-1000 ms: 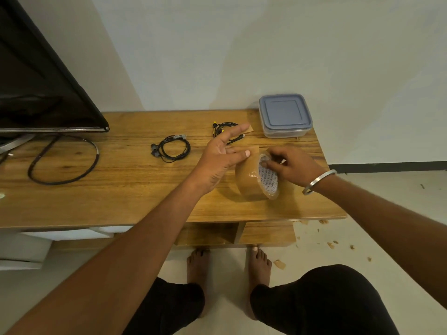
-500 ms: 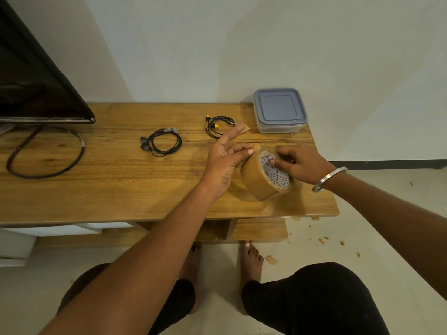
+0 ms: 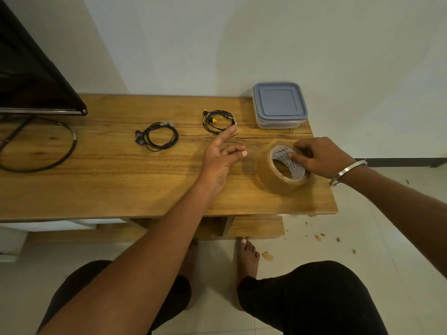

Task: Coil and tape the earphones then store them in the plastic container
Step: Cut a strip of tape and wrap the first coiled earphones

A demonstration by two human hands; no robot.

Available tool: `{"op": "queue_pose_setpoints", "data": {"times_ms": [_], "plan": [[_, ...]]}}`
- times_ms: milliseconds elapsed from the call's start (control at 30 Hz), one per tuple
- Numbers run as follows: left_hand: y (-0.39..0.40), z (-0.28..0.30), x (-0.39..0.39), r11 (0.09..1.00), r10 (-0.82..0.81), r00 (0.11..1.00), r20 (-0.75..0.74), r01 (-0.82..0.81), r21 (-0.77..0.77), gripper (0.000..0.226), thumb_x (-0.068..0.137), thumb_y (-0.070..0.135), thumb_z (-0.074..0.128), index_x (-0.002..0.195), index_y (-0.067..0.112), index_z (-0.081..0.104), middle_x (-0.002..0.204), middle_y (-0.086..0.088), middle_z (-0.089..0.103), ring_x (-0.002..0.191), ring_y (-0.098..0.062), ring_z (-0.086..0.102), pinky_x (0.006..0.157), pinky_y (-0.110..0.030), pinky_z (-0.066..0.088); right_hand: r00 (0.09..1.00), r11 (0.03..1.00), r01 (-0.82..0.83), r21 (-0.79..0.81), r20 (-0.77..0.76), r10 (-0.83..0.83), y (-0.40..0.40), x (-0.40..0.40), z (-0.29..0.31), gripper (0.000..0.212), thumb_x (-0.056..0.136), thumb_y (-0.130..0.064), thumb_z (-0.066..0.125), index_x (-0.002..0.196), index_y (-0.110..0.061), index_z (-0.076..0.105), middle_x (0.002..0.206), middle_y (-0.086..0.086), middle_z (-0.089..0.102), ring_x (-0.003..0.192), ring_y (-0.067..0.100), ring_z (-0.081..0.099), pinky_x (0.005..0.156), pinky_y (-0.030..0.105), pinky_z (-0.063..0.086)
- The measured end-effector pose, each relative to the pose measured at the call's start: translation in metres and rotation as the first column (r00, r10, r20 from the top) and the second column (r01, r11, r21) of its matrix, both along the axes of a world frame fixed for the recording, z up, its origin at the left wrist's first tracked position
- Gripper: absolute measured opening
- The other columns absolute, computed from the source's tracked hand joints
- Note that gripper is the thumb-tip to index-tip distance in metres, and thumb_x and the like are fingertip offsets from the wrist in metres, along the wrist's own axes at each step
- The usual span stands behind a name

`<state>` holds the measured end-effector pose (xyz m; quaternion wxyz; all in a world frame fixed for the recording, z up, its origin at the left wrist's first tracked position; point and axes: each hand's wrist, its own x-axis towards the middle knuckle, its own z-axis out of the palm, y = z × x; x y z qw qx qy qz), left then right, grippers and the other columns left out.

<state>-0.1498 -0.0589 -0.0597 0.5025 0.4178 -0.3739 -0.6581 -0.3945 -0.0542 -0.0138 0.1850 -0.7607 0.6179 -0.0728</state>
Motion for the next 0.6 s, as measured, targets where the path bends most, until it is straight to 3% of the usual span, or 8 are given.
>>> {"op": "queue_pose_setpoints", "data": {"times_ms": [233, 400, 500, 600], "plan": [[0.001, 0.011, 0.01, 0.999, -0.036, 0.999, 0.035, 0.037, -0.037, 0.067, 0.08, -0.014, 0.066, 0.137, 0.016, 0.051, 0.139, 0.0, 0.055, 0.099, -0.012, 0.063, 0.085, -0.024, 0.055, 0.999, 1.0, -0.006, -0.007, -0.04, 0.006, -0.001, 0.012, 0.007, 0.017, 0.09, -0.033, 0.058, 0.086, -0.017, 0.062, 0.067, -0.003, 0.057, 0.061, 0.012, 0.052, 0.057, 0.023, 0.04], [0.009, 0.023, 0.021, 0.992, -0.059, 0.994, 0.089, 0.068, -0.102, 0.069, 0.083, -0.016, 0.061, 0.14, 0.021, 0.049, 0.138, 0.006, 0.053, 0.097, -0.012, 0.065, 0.081, -0.026, 0.056, 0.997, 0.999, 0.033, 0.022, -0.066, -0.032, 0.001, 0.016, 0.01, 0.024, 0.09, -0.038, 0.056, 0.097, -0.016, 0.062, 0.07, -0.008, 0.053, 0.064, 0.01, 0.051, 0.056, 0.02, 0.036], [0.017, 0.031, 0.027, 0.989, -0.065, 0.991, 0.121, 0.08, -0.124, 0.073, 0.083, -0.02, 0.055, 0.139, 0.027, 0.047, 0.145, 0.012, 0.046, 0.093, -0.013, 0.066, 0.075, -0.026, 0.057, 0.997, 0.989, 0.074, -0.13, 0.0, -0.074, 0.002, 0.026, 0.014, 0.029, 0.091, -0.04, 0.052, 0.103, -0.015, 0.059, 0.091, 0.0, 0.053, 0.079, 0.017, 0.052, 0.069, 0.025, 0.039], [0.024, 0.037, 0.033, 0.986, -0.076, 0.982, 0.171, 0.1, -0.136, 0.077, 0.082, -0.021, 0.052, 0.14, 0.03, 0.045, 0.141, 0.017, 0.042, 0.094, -0.018, 0.066, 0.078, -0.032, 0.057, 0.98, 0.957, 0.132, -0.259, 0.177, -0.088, 0.004, 0.053, 0.024, 0.021, 0.092, -0.028, 0.052, 0.102, -0.012, 0.06, 0.093, 0.001, 0.052, 0.084, 0.016, 0.051, 0.074, 0.024, 0.037]]}}
